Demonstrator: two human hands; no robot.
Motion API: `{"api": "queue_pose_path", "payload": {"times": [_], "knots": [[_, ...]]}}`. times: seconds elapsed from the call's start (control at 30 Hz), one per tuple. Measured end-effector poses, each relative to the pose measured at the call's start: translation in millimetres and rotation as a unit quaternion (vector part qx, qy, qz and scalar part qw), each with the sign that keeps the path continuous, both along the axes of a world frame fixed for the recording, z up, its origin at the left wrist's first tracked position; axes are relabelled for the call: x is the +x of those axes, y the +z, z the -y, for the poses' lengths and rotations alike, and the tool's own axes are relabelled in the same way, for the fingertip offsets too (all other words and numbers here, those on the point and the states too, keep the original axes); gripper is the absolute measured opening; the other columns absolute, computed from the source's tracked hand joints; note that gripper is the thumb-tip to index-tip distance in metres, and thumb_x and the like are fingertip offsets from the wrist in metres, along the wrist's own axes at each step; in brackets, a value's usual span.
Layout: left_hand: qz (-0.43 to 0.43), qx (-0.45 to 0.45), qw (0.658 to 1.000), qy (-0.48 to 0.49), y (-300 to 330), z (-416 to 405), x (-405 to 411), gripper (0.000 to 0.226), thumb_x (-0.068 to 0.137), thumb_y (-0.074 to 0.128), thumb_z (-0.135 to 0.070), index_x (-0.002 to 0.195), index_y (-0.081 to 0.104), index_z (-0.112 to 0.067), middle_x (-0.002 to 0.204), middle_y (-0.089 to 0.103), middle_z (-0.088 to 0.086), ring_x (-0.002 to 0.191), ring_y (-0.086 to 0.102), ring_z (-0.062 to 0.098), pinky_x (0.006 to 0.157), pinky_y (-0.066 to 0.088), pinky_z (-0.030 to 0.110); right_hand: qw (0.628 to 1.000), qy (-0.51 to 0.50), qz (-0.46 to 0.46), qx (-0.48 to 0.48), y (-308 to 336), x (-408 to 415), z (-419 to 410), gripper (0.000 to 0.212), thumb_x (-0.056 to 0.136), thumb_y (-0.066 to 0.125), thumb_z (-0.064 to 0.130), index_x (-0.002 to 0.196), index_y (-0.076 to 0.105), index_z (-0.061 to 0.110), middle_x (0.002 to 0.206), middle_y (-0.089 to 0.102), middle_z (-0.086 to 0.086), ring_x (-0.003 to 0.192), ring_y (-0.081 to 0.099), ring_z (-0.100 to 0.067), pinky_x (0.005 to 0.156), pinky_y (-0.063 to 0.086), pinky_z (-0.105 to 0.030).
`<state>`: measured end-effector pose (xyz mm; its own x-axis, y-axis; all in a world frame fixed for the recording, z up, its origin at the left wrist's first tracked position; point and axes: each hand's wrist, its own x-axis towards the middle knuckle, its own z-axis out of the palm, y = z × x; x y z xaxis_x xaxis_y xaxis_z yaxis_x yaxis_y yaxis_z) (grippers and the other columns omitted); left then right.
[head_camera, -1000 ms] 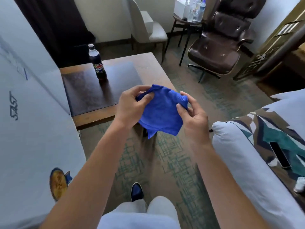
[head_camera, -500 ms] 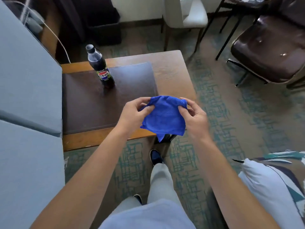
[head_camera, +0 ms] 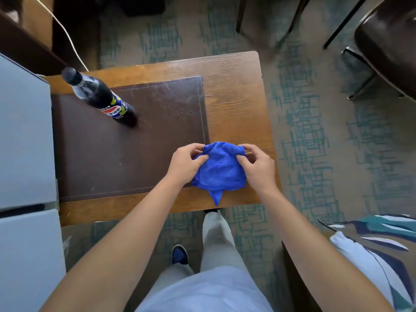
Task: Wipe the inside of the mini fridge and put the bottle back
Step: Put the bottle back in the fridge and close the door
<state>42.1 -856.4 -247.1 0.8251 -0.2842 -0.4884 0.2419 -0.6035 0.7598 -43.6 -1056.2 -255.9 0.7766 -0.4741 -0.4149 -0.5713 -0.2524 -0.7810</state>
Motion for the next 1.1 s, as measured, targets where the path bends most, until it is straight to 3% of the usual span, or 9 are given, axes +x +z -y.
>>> {"api": "queue_pose_path", "payload": {"times": [0.1,0.2,0.33,0.43,0.6,0.77,0.87,1.1], "knots": [[0.049,0.078,0.995,-0.037,-12,5,7,0.025,0.09,0.071,-0.016,0.113,0.075,-0.024,0.103,0.075,-0.006,0.102,0.068,0.017,0.091,0.054,0.035,0.994,0.044,-0.023,-0.098,-10,8,3,0.023,0.086,0.07,0.026,0.108,0.073,0.032,0.091,0.075,0.007,0.088,0.07,-0.019,0.081,0.057,-0.04],[0.102,0.166,0.977,-0.09,-19,8,10,0.023,0.091,0.069,-0.023,0.113,0.074,-0.027,0.107,0.07,-0.004,0.109,0.059,0.02,0.083,0.05,0.033,0.974,0.104,-0.061,-0.19,-15,13,4,0.023,0.087,0.071,0.028,0.11,0.072,0.03,0.102,0.07,0.004,0.102,0.065,-0.024,0.079,0.05,-0.035],[0.123,0.212,0.964,-0.101,-22,10,13,0.024,0.092,0.072,-0.033,0.114,0.071,-0.025,0.114,0.063,-0.002,0.113,0.054,0.021,0.086,0.052,0.035,0.966,0.11,-0.096,-0.216,-14,19,7,0.033,0.086,0.074,0.032,0.118,0.068,0.026,0.111,0.064,0.0,0.111,0.06,-0.026,0.086,0.046,-0.034],[0.1,0.157,0.982,-0.015,-15,3,19,0.034,0.088,0.077,-0.034,0.119,0.068,-0.024,0.123,0.06,-0.002,0.111,0.059,0.019,0.088,0.055,0.039,0.964,0.108,-0.06,-0.236,-4,29,5,0.051,0.086,0.076,0.032,0.132,0.061,0.018,0.125,0.063,-0.006,0.118,0.058,-0.03,0.098,0.047,-0.044],[0.112,0.062,0.975,0.181,26,-47,27,0.049,0.091,0.075,-0.034,0.136,0.058,-0.025,0.138,0.055,-0.005,0.119,0.058,0.012,0.095,0.051,0.03,0.964,0.147,0.05,-0.216,35,81,-15,0.053,0.09,0.073,0.038,0.138,0.057,0.02,0.138,0.059,-0.001,0.126,0.055,-0.024,0.105,0.045,-0.041],[0.095,0.1,0.951,0.278,66,-114,29,0.074,0.093,0.073,-0.044,0.155,0.034,-0.037,0.161,0.04,-0.007,0.144,0.044,0.016,0.115,0.043,0.043,0.951,0.229,0.159,-0.136,76,151,-60,0.06,0.092,0.069,0.048,0.146,0.052,0.027,0.147,0.057,0.005,0.135,0.051,-0.017,0.114,0.041,-0.034],[0.115,0.099,0.941,0.301,79,-137,46,0.086,0.09,0.074,-0.048,0.159,0.022,-0.042,0.168,0.03,-0.011,0.152,0.035,0.016,0.121,0.036,0.046,0.928,0.299,0.19,-0.115,96,191,-101,0.064,0.092,0.067,0.053,0.15,0.048,0.031,0.152,0.054,0.007,0.143,0.044,-0.014,0.119,0.038,-0.04],[0.143,0.04,0.955,0.259,85,-145,96,0.093,0.09,0.072,-0.053,0.161,0.011,-0.048,0.169,0.026,-0.017,0.155,0.03,0.012,0.121,0.03,0.044,0.884,0.419,0.187,-0.092,122,236,-180,0.071,0.1,0.059,0.049,0.161,0.029,0.027,0.167,0.034,0.005,0.155,0.029,-0.013,0.12,0.031,-0.034]]}}
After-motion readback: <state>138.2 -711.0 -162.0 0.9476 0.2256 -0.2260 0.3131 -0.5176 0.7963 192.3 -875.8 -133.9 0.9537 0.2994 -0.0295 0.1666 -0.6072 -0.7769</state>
